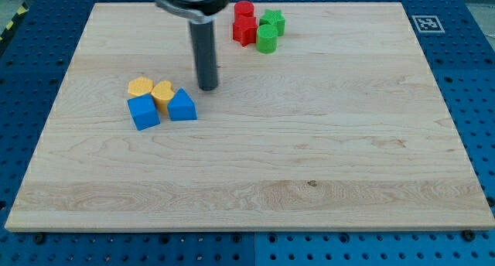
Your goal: Push yellow hexagon and blue cube down a bit
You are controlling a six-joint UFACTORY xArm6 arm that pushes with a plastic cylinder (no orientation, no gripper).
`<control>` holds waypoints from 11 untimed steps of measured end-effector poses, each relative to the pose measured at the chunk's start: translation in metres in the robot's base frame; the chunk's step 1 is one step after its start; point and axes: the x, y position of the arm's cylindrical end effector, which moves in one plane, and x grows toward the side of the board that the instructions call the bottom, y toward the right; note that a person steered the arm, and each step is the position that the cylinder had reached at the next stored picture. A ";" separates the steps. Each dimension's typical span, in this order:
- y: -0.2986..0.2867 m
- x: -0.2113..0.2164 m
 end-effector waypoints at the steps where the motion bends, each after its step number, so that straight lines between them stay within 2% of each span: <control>1: -0.043 0.000; 2: -0.055 0.000; 4: -0.055 -0.066; 5: -0.071 -0.061; 6: -0.087 -0.030; 9: -0.089 0.005; 11: -0.087 0.007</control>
